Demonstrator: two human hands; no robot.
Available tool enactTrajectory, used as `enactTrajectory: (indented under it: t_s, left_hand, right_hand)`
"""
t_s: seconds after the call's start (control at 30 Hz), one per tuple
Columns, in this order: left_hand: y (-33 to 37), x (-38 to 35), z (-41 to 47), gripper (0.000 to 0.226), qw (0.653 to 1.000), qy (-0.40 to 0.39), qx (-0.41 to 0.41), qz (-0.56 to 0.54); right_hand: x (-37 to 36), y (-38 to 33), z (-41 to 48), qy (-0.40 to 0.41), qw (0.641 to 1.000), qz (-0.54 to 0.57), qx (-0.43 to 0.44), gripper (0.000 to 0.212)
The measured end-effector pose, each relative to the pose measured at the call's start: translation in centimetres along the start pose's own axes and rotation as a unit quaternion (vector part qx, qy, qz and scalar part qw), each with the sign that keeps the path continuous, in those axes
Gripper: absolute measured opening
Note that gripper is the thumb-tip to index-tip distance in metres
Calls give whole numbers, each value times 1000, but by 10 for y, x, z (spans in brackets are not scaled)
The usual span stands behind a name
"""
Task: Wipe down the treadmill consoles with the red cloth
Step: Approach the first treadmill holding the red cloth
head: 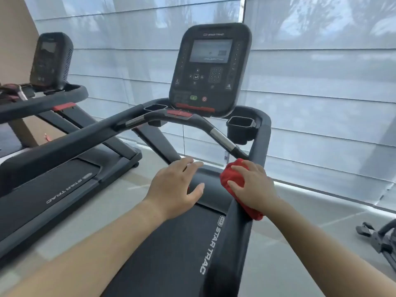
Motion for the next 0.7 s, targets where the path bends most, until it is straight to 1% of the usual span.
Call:
enactTrajectory:
  t_s: [0.1, 0.13, 0.23, 0.33, 0.47, 0.6, 0.7]
  left_hand:
    - [-20, -20, 17, 55, 1000, -17, -6, -15]
    - [-29, -31, 22, 55, 999, -36, -3, -22]
    - [-46, -58, 40, 56, 996, -71, -36, -36]
    - [-67, -67, 62, 53, 991, -101, -71, -46]
    - [-87, -47, 96, 56, 983, -133, -106, -75]
    - [-90, -18, 123, 58, 973, -161, -144, -84]
    - [-89, 4, 137, 54, 968, -171, -153, -102]
  right_hand:
    - [-10, 6, 9, -16, 999, -21, -45, 54]
    - [-15, 11, 8, -29, 997, -24, -63, 56]
    - [-21, 17, 9, -27, 994, -42, -93, 63]
    - [-25, 15, 10, -40, 990, -64, -121, 72]
    - [-23, 9, 7, -70, 976, -97, -180, 79]
    - [-20, -2, 2, -74, 961, -123, -235, 75]
    - [-18, -6, -6, -72, 943, -143, -291, 72]
Point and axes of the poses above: each hand's wrist, its own z-axis towards the middle knuckle, its own x-axis out of the back of the hand, y = z × x, the point moved 9 cm from there along z, towards the middle knuckle, and after that the axes turned 5 degrees about -z, right-handed, at the moved point
